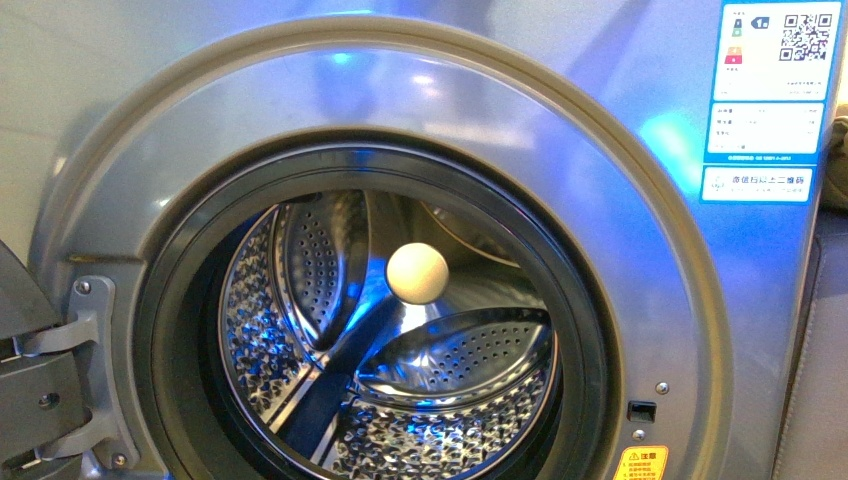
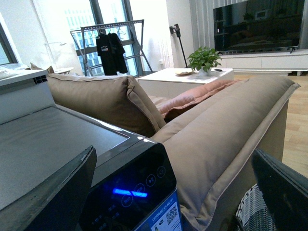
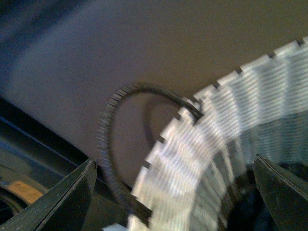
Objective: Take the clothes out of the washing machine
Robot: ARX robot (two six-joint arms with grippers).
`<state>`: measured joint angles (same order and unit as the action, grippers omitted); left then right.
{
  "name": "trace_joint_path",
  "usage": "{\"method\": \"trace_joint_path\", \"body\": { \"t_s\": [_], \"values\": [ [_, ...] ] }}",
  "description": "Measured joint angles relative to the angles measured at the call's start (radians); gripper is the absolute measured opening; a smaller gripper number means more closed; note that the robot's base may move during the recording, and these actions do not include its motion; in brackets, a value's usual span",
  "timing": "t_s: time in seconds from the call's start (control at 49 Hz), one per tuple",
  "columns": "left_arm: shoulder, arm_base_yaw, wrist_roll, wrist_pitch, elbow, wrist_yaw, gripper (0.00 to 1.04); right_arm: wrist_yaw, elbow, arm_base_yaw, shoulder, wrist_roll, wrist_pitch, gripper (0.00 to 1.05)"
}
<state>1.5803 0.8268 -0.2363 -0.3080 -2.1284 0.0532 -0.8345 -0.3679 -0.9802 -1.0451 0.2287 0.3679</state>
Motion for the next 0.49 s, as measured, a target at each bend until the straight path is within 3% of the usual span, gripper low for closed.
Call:
{"method": "trace_joint_path", "body": {
  "t_s": [0.082, 0.184, 0.306, 0.49],
  "values": [
    [0.000, 0.000, 0.000, 0.000, 0.000, 0.000, 0.98, 0.023, 0.024, 0.098, 0.225, 0.136, 0.061, 0.97],
    [0.000, 0.000, 0.000, 0.000, 0.000, 0.000, 0.98, 0.172, 0.031, 0.315, 0.463, 0.206, 0.075, 0.97],
    [0.000, 0.000, 0.000, 0.000, 0.000, 0.000, 0.98, 0.339, 0.047, 0.544, 0.571, 0.188, 0.077, 0.97],
    [0.000, 0.000, 0.000, 0.000, 0.000, 0.000, 0.98, 0.664, 0.190, 0.995, 0.718, 0.051, 0.130, 0.97]
  ]
}}
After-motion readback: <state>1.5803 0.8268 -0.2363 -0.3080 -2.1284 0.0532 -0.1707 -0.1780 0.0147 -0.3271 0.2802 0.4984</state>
